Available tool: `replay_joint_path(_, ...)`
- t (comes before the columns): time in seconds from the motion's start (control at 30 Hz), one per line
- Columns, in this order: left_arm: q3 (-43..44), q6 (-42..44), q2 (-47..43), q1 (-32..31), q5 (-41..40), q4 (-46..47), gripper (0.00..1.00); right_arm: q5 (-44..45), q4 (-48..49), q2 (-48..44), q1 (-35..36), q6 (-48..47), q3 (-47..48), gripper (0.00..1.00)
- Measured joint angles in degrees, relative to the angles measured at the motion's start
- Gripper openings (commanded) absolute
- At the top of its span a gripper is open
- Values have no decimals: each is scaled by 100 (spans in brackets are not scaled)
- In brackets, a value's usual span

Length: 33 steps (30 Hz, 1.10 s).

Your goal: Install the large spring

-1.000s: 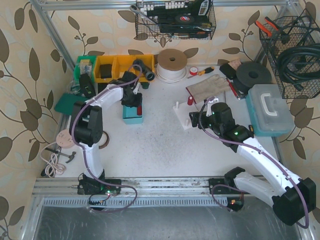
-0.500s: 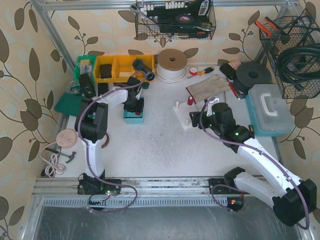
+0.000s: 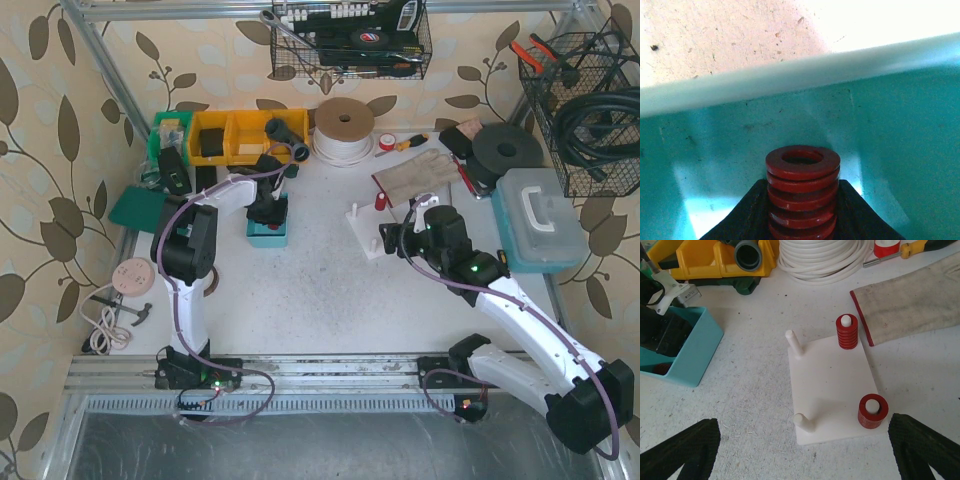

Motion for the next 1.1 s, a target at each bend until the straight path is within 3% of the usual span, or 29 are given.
replay_joint_path(0.33,90,258,-584,2,-181,-129,7,66,-57,0,0,-4,4,93)
replay_joint_path(0.5,-22,417,-1530,-11,-184,133,6,127,-330,11,0,-20,136,99)
replay_joint_path(0.67,-1104,881,-2876,-186,15,1204,6,55,-684,254,0,-31,632,99)
replay_joint_path(0.8,-2214,1429,-3624,-651,219,2140,5,-192,-946,404,0,-31,960,92)
replay_joint_path(1.1,-4476,2524,-4341,-1810,1091,4227,5,-1534,-1532,503,-2,-114,1290,63)
